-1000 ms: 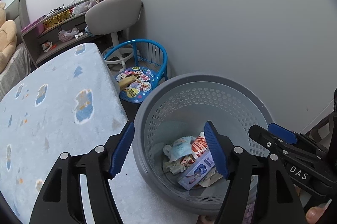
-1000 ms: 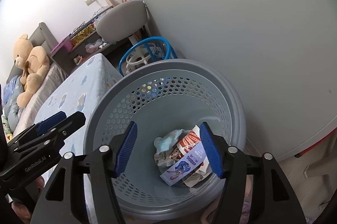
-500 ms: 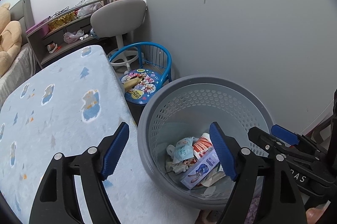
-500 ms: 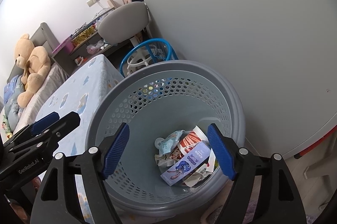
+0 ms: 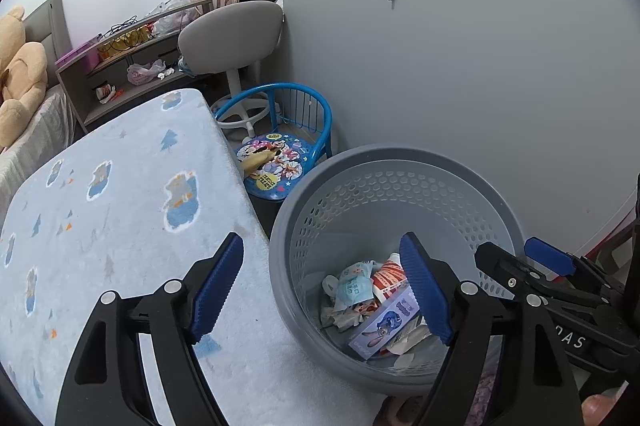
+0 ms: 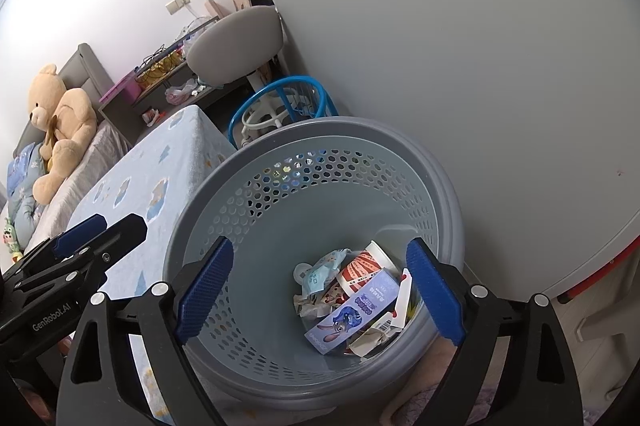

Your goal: Collect trash

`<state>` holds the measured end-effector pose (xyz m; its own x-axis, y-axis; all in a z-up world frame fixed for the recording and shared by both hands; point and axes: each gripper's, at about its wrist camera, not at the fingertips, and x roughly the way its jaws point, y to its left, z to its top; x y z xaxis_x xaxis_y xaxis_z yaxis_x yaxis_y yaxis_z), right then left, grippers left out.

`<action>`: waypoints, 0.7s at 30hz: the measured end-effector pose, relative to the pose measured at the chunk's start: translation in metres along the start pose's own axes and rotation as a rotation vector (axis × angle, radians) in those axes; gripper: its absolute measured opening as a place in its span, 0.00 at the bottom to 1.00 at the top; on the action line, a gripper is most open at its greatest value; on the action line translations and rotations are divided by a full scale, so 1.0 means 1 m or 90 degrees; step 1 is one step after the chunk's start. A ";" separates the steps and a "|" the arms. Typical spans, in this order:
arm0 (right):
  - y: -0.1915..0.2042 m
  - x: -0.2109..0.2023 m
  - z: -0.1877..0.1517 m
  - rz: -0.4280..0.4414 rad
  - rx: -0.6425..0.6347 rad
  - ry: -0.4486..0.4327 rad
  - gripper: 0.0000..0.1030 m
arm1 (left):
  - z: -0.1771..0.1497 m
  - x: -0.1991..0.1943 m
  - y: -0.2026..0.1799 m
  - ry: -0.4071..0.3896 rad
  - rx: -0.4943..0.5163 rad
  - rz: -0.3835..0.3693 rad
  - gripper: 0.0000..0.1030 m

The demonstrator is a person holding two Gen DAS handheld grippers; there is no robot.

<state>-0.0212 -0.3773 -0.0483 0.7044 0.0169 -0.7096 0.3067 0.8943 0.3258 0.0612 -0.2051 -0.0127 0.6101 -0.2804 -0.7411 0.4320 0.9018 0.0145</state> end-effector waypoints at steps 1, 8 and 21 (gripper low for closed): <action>0.000 0.000 0.000 0.000 0.000 0.000 0.85 | 0.000 0.000 0.000 0.000 0.000 0.000 0.75; 0.000 0.000 0.000 0.000 0.000 0.000 0.85 | 0.000 0.000 0.000 0.004 -0.003 0.000 0.76; 0.001 0.000 0.000 0.001 0.001 0.000 0.86 | 0.000 0.002 0.000 0.006 -0.002 0.004 0.77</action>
<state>-0.0212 -0.3767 -0.0483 0.7049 0.0185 -0.7091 0.3063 0.8937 0.3278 0.0621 -0.2059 -0.0145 0.6060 -0.2721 -0.7475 0.4268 0.9042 0.0168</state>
